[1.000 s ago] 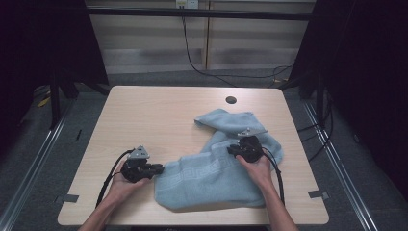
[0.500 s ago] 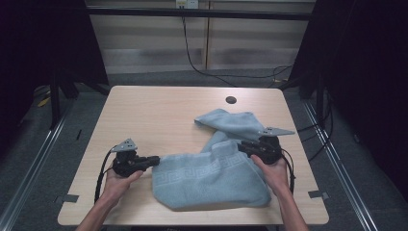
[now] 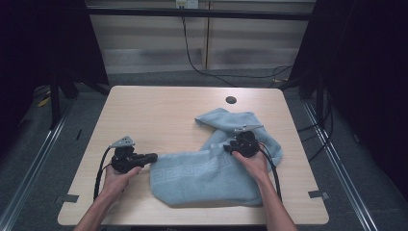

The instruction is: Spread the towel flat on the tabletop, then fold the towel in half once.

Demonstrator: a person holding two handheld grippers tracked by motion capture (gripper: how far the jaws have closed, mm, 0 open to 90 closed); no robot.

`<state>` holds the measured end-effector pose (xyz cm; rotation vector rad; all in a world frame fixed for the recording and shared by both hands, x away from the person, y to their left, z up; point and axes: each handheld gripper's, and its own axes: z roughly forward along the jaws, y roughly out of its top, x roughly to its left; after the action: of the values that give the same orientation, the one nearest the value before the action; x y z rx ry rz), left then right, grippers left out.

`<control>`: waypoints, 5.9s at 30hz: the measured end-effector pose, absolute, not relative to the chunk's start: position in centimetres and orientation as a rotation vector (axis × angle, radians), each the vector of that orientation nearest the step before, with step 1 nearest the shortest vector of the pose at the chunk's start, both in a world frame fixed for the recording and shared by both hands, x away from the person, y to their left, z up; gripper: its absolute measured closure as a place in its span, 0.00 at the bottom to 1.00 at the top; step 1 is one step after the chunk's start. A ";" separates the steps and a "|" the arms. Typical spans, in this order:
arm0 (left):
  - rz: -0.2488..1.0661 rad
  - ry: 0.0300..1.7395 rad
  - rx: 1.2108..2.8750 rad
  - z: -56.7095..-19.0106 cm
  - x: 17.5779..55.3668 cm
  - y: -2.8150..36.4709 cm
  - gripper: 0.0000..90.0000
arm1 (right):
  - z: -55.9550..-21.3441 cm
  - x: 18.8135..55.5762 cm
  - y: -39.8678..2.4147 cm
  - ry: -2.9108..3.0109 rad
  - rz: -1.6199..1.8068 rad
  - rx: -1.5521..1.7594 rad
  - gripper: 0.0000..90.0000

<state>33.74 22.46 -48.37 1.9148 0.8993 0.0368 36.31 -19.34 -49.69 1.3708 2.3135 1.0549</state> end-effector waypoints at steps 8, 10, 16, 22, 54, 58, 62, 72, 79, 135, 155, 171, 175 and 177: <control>0.042 0.895 1.883 -47.6 33.7 22.8 0.95 | -45.6 34.3 -20.9 2.246 1.253 1.328 0.98; 0.046 0.884 1.860 -47.0 33.3 22.9 0.95 | -43.6 32.7 -22.2 2.212 1.302 1.287 0.98; 0.058 0.815 1.818 -45.1 30.7 23.8 0.96 | -40.4 27.5 -24.1 2.168 1.430 1.208 0.98; 0.044 0.737 1.844 -44.5 27.4 24.1 0.95 | -40.0 21.8 -24.7 2.196 1.417 1.141 1.00; -0.091 0.797 2.003 -48.3 27.7 21.5 0.55 | -49.4 23.2 -21.5 2.399 1.087 1.194 0.91; -0.088 0.738 2.090 -48.7 27.0 20.5 0.49 | -49.3 23.1 -21.5 2.389 1.113 1.232 0.96; -0.104 0.686 2.144 -49.2 26.6 19.8 0.74 | -48.0 22.7 -22.1 2.344 1.227 1.255 0.97; -0.108 0.593 1.958 -45.1 25.3 21.6 0.97 | -40.5 17.6 -23.1 2.229 1.435 1.116 0.97; -0.161 0.484 1.999 -44.5 21.5 22.1 0.95 | -40.7 11.9 -22.4 2.301 1.415 1.097 0.95; -0.068 0.807 2.088 -50.4 32.0 14.5 0.83 | -50.2 19.0 -15.9 2.586 1.230 1.039 0.93; -0.027 0.835 1.967 -47.4 27.4 22.3 0.67 | -44.5 24.6 -17.0 2.371 1.343 1.099 0.70; 0.130 1.003 2.031 -49.8 30.0 24.3 0.43 | -49.1 33.6 -15.1 2.405 1.045 1.224 0.54; 0.156 0.987 2.066 -50.3 30.4 23.1 0.67 | -50.0 32.9 -14.6 2.406 0.961 1.164 0.57; 0.151 0.986 2.061 -50.3 30.6 22.9 0.85 | -50.0 32.8 -14.6 2.408 0.968 1.163 0.64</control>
<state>30.59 22.88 -50.30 2.0611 0.9858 0.1509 32.84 -14.57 -50.01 1.1625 2.4081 0.9684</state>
